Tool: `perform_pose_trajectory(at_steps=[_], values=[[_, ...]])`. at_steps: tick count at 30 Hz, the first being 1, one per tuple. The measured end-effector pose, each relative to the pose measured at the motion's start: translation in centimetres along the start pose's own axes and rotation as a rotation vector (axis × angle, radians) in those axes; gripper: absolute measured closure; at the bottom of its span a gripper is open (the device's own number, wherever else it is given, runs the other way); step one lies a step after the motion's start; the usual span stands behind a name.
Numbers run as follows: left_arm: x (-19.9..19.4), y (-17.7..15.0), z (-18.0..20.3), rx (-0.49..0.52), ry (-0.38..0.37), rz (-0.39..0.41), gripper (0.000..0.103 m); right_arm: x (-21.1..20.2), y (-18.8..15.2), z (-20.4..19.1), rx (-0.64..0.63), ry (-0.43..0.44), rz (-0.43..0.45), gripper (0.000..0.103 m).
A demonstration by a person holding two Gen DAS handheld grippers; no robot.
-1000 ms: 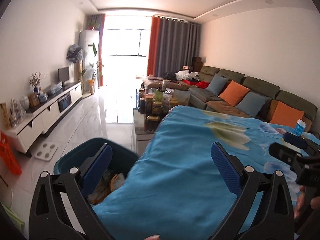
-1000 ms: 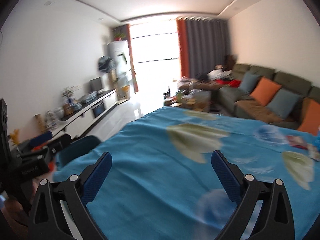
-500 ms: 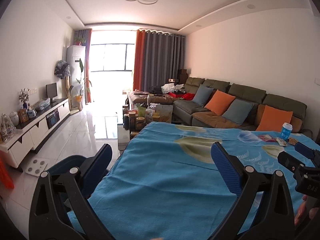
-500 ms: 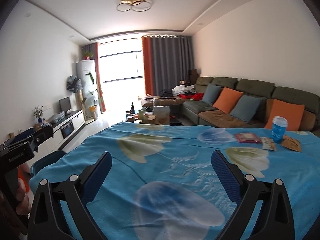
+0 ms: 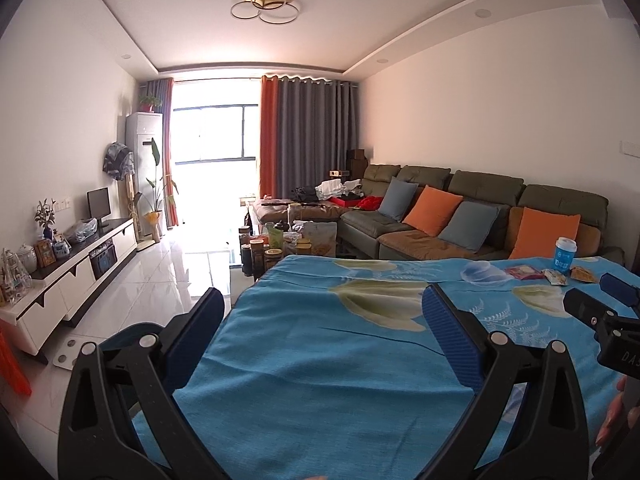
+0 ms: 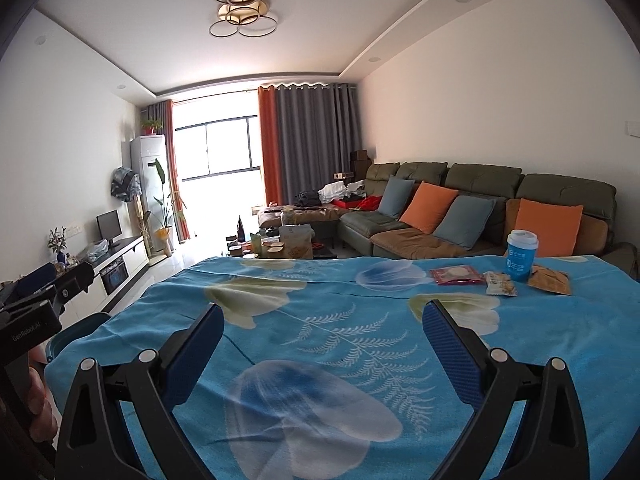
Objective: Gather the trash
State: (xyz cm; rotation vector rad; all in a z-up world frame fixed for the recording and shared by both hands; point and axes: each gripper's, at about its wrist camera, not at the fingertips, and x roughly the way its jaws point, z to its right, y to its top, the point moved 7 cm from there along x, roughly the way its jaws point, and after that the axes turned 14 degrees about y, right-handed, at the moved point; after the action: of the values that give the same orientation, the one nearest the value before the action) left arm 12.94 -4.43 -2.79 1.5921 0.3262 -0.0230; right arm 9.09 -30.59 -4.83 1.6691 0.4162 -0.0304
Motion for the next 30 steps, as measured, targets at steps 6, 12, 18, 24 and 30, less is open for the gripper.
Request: perform_pose_trajectory(at_steps=[6,12,18,24,30], values=[[-0.36,-0.2,0.62,0.015,-0.005,0.002,0.006,-0.63,0.16,-0.04,0.004,-0.003,0.011,0.007],[-0.56,-0.3,0.66,0.013,-0.003,-0.001,0.006,-0.94,0.23,-0.1,-0.013,-0.006,0.015,0.007],[-0.49,-0.44,0.82,0.018,-0.006,-0.005,0.006,-0.92,0.26,0.03,-0.014,-0.009,0.014,0.007],[-0.46,-0.52,0.81,0.015,-0.003,0.0,0.006,-0.89,0.29,0.13,-0.016,-0.012,0.015,0.007],[-0.61,-0.39,0.96,0.018,-0.002,0.011,0.006,-0.94,0.37,0.26,-0.015,-0.015,0.018,0.007]])
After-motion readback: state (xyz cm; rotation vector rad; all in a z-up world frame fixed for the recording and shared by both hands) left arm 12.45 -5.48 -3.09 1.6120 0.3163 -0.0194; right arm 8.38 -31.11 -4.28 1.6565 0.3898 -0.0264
